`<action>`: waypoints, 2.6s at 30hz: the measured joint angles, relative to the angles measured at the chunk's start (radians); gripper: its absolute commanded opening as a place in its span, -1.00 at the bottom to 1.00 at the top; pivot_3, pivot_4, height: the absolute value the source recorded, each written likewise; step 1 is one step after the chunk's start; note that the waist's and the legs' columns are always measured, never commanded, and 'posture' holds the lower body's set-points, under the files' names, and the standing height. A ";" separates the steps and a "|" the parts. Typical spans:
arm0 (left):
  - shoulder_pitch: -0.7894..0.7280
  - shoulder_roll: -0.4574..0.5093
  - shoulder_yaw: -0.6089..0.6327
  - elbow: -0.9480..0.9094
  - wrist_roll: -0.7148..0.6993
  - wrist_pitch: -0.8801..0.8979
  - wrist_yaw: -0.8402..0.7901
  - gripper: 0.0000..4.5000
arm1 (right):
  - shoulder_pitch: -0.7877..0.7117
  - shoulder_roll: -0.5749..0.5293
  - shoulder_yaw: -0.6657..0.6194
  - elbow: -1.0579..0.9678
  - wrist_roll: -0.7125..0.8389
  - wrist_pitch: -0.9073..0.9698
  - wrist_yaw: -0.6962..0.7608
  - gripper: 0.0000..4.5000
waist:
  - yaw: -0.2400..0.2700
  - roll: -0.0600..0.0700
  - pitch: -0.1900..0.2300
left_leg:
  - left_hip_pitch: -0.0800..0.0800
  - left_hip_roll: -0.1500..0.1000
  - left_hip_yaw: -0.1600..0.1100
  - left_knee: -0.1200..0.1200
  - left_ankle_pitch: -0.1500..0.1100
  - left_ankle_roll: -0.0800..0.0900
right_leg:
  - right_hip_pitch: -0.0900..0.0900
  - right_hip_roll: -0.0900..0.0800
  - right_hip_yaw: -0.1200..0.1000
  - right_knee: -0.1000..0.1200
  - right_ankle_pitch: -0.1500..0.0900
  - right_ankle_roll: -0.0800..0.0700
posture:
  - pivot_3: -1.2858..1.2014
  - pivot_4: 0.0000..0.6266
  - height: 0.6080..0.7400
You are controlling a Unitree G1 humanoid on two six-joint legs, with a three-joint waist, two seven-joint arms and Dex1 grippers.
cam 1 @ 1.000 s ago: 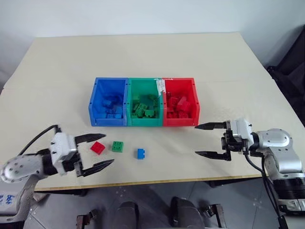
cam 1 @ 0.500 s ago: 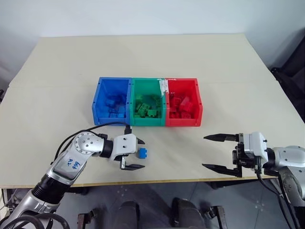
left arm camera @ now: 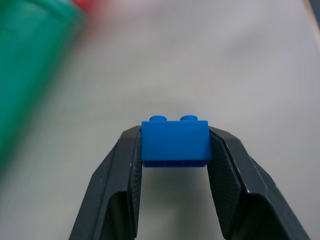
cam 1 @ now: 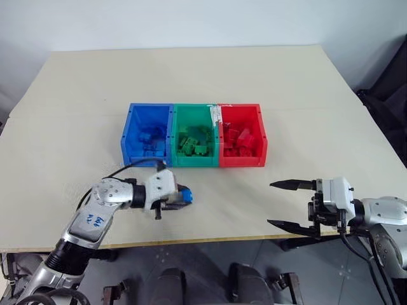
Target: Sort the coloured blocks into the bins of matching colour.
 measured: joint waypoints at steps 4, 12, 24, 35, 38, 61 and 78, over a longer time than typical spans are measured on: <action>-0.008 -0.037 0.185 -0.005 -0.076 0.052 0.130 -0.35 | -0.058 0.065 0.007 -0.016 0.024 0.019 -0.076 1.00 | 0.000 0.000 0.000 | 0.000 0.000 0.000 0.000 0.000 0.000 | 0.000 0.000 0.000 0.000 0.000 0.000 | 0.03 -0.52 1.00; -0.226 -0.102 0.258 0.137 -0.084 0.068 0.286 -0.35 | -0.151 0.177 0.004 -0.023 0.043 0.025 -0.244 1.00 | 0.005 -0.001 0.000 | -0.001 -0.001 0.000 0.001 -0.001 0.000 | 0.000 0.000 0.000 -0.001 0.001 0.001 | 0.03 -0.52 1.00; -0.132 -0.065 0.308 0.142 -0.138 0.065 0.250 0.99 | -0.157 0.147 0.038 0.055 -0.017 -0.050 -0.157 1.00 | -0.013 -0.001 0.000 | -0.001 0.000 0.003 -0.001 -0.001 0.001 | -0.002 0.000 0.003 -0.002 0.001 0.001 | 0.03 -0.52 1.00; 0.301 0.165 0.646 0.218 -0.243 -0.146 -0.086 0.99 | -0.264 0.116 0.124 0.167 -0.024 -0.065 0.031 1.00 | -0.017 -0.001 0.000 | 0.000 0.000 0.004 -0.001 -0.004 0.002 | -0.003 0.001 0.003 -0.002 0.001 0.000 | 0.03 -0.52 1.00; 0.367 0.222 0.668 0.261 -0.256 -0.151 -0.182 0.99 | -0.270 0.087 0.160 0.182 -0.029 -0.065 0.097 1.00 | -0.016 -0.001 0.000 | 0.000 0.000 0.005 -0.001 -0.006 0.002 | -0.003 0.001 0.004 -0.002 0.001 0.000 | 0.03 -0.52 1.00; 0.071 0.211 0.030 0.006 0.072 -0.019 -0.058 0.99 | -0.147 -0.001 0.099 0.190 -0.064 -0.061 0.103 1.00 | -0.022 -0.001 0.000 | 0.000 0.001 0.007 0.000 -0.008 0.002 | -0.004 0.002 0.007 -0.003 0.001 0.000 | 0.03 -0.52 1.00; -0.108 0.118 0.052 0.038 -0.043 0.073 -0.095 -0.34 | -0.059 0.044 -0.002 0.086 -0.025 -0.021 -0.081 1.00 | 0.004 -0.001 0.000 | 0.000 0.001 0.008 0.002 -0.008 0.002 | -0.004 0.002 0.008 -0.002 0.001 0.001 | 0.03 -0.52 1.00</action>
